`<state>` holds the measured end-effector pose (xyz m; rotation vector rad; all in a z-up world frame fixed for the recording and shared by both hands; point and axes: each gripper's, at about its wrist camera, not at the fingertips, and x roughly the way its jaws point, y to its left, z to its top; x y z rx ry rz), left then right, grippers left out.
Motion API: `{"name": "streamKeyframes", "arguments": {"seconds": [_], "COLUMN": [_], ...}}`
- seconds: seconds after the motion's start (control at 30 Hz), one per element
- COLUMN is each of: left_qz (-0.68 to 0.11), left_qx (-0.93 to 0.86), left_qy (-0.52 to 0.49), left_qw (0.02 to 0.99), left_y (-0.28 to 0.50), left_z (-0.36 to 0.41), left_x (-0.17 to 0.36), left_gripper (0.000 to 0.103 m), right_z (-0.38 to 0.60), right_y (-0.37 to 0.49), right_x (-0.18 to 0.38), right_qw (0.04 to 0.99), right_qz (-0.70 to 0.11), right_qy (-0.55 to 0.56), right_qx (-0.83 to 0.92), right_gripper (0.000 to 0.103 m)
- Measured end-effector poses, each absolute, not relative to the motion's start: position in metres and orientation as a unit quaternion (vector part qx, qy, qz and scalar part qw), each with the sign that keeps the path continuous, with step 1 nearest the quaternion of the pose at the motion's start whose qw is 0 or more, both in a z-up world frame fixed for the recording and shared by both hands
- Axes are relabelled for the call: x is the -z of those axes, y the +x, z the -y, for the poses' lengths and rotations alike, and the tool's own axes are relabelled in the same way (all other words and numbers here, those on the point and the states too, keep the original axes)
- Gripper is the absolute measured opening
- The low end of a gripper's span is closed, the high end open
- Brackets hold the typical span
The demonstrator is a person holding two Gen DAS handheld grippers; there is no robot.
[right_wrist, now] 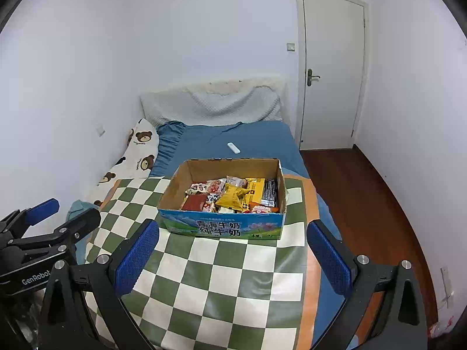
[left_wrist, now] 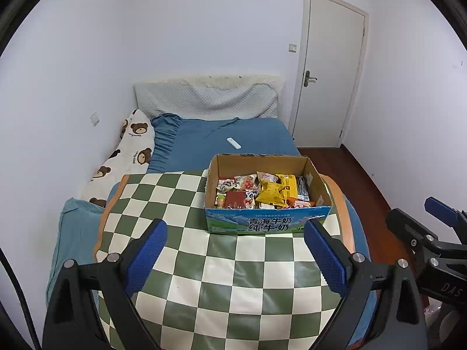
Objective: Organize snacks
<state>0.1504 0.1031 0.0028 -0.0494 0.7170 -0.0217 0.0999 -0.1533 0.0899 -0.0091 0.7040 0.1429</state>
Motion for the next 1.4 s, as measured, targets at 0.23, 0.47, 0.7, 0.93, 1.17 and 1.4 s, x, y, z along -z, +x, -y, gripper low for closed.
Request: {"name": "streamKeyframes", "arguments": {"seconds": [0.23, 0.47, 0.7, 0.93, 1.17, 1.4], "left_qz": [-0.354, -0.36, -0.373, -0.393, -0.401, -0.408], "left_qx": [-0.002, -0.013, -0.021, -0.019, -0.019, -0.02], "left_qy": [-0.027, -0.025, -0.021, -0.011, 0.001, 0.003], "left_qw": [0.935, 0.933, 0.928, 0.919, 0.916, 0.913], "left_y": [0.164, 0.19, 0.219, 0.25, 0.268, 0.277], "left_z": [-0.107, -0.111, -0.11, -0.103, -0.095, -0.095], "left_x": [0.007, 0.023, 0.041, 0.06, 0.073, 0.081], "left_gripper": [0.096, 0.103, 0.103, 0.103, 0.103, 0.103], "right_z": [0.153, 0.155, 0.158, 0.155, 0.155, 0.156], "right_y": [0.111, 0.136, 0.172, 0.206, 0.233, 0.246], "right_x": [-0.083, -0.063, -0.041, -0.021, 0.003, 0.019], "right_qw": [0.935, 0.931, 0.93, 0.927, 0.92, 0.915], "right_qz": [-0.348, -0.359, -0.366, -0.373, -0.392, -0.402], "right_qy": [-0.002, -0.006, -0.015, -0.017, -0.014, -0.014], "right_qx": [-0.071, -0.059, -0.04, -0.03, -0.026, -0.018], "right_gripper": [0.103, 0.103, 0.103, 0.103, 0.103, 0.103]}}
